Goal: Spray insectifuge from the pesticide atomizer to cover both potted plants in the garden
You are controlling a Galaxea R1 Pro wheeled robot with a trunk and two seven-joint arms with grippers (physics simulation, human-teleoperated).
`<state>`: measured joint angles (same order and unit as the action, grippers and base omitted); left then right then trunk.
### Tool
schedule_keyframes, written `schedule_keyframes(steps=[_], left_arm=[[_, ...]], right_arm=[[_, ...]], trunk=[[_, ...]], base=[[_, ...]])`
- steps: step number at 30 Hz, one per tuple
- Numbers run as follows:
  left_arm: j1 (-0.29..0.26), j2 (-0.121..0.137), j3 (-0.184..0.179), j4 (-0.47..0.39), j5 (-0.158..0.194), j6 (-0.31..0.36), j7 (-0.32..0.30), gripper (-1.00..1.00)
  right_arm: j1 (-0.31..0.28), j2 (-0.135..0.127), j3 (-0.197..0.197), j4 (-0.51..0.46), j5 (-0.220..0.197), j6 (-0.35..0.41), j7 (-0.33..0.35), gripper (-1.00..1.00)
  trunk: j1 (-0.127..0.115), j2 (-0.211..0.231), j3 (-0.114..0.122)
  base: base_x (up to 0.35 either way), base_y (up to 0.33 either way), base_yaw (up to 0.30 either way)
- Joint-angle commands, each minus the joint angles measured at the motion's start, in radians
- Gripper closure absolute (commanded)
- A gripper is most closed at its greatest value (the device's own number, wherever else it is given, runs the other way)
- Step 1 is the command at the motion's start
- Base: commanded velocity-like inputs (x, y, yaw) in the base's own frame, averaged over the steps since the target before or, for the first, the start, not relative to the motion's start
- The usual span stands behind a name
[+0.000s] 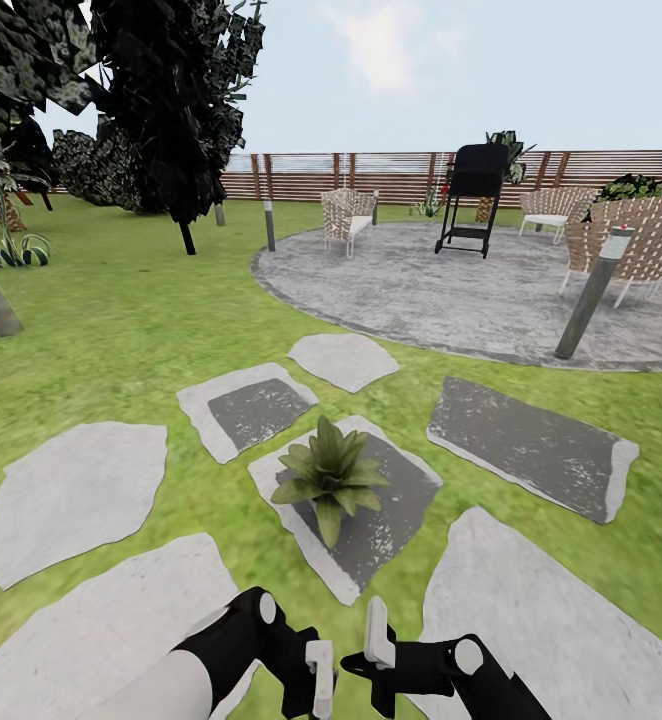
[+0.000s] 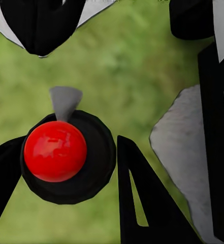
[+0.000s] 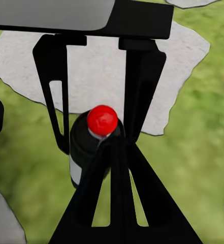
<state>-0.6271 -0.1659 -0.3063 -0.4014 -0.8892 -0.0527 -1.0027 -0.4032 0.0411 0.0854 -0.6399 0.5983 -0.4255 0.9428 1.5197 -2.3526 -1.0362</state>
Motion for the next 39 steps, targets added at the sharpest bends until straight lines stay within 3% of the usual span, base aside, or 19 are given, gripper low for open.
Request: schedule_keyframes(steps=[1,39], left_arm=[[0.0,-0.001,0.0,-0.002,-0.006,-0.006,-0.002,1.0],[0.0,-0.009,0.0,-0.011,0.002,-0.011,-0.004,1.0]], right_arm=[[0.0,0.0,-0.001,-0.001,0.007,-0.004,0.001,1.0],[0.0,0.0,-0.001,-0.001,0.008,-0.004,0.001,1.0]], trunk=[[0.0,0.0,-0.001],[0.0,0.0,-0.001]], base=[[0.0,0.0,0.0],[0.0,0.0,0.0]])
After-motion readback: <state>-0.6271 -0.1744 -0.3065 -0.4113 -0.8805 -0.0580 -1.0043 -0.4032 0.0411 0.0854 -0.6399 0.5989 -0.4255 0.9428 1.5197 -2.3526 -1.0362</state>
